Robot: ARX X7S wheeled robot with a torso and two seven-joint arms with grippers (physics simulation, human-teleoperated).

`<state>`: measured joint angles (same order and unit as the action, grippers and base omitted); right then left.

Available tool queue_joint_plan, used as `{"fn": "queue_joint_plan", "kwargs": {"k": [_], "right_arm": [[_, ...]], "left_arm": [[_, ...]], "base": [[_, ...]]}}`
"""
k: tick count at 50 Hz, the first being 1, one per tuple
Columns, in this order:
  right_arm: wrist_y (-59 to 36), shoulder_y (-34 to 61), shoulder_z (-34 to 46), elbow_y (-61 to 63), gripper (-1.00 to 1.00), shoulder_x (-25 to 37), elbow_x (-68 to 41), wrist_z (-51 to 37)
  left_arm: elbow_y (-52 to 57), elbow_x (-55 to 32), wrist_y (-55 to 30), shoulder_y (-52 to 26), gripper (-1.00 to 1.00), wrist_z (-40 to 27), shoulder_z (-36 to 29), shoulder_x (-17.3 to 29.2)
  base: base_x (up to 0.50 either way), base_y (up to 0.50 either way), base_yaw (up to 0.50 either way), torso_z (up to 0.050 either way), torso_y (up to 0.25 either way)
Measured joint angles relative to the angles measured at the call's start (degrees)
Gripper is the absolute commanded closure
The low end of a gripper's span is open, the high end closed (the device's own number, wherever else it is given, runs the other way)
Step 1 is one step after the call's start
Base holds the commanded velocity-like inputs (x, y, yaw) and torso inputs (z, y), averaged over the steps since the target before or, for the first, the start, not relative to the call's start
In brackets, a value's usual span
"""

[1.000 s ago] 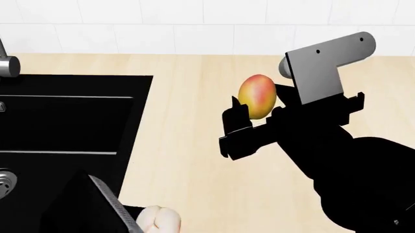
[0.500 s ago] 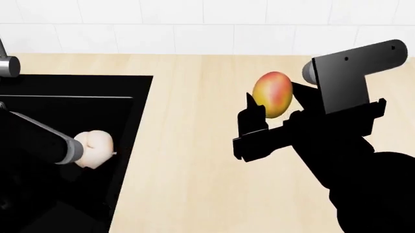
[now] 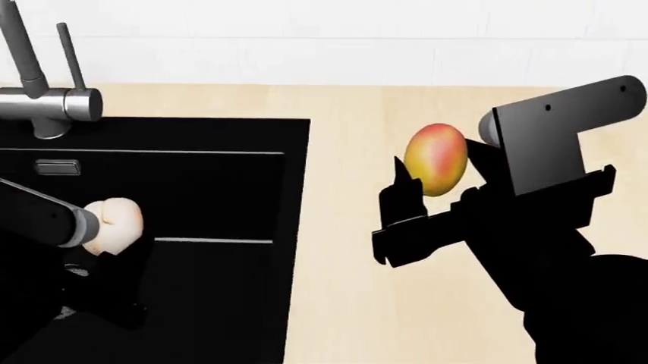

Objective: There is a mixed pile of frozen fruits and vegetables on the counter. Locate all the frozen vegetables and place the items in a bowl on the counter. Take all the frozen fruits and defrost them in a running sink.

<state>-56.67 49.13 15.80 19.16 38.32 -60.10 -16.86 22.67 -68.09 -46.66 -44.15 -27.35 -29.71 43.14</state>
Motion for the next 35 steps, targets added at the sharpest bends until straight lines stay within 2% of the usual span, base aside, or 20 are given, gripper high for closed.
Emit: {"fn": "queue_joint_plan", "kwargs": {"k": [9, 21, 35], "right_arm": [[0.24, -0.51, 0.24, 0.42, 1.00, 0.42, 0.00, 0.33], [1.34, -1.90, 1.32, 1.14, 1.00, 1.33, 1.32, 1.30], [1.50, -3.21, 1.35, 2.05, 1.00, 2.06, 1.05, 1.12]], "left_arm": [[-0.30, 0.64, 0.26, 0.19, 1.00, 0.22, -0.37, -0.12], [-0.76, 2.29, 0.87, 0.01, 1.00, 1.11, -1.45, -0.99], [-0.49, 3.29, 1.62, 0.42, 1.00, 1.69, -2.07, -1.31]], "base": [[0.01, 0.50, 0.00, 0.000, 0.001], [0.23, 0.50, 0.00, 0.000, 0.000], [0.00, 0.50, 0.00, 0.001, 0.001]]}}
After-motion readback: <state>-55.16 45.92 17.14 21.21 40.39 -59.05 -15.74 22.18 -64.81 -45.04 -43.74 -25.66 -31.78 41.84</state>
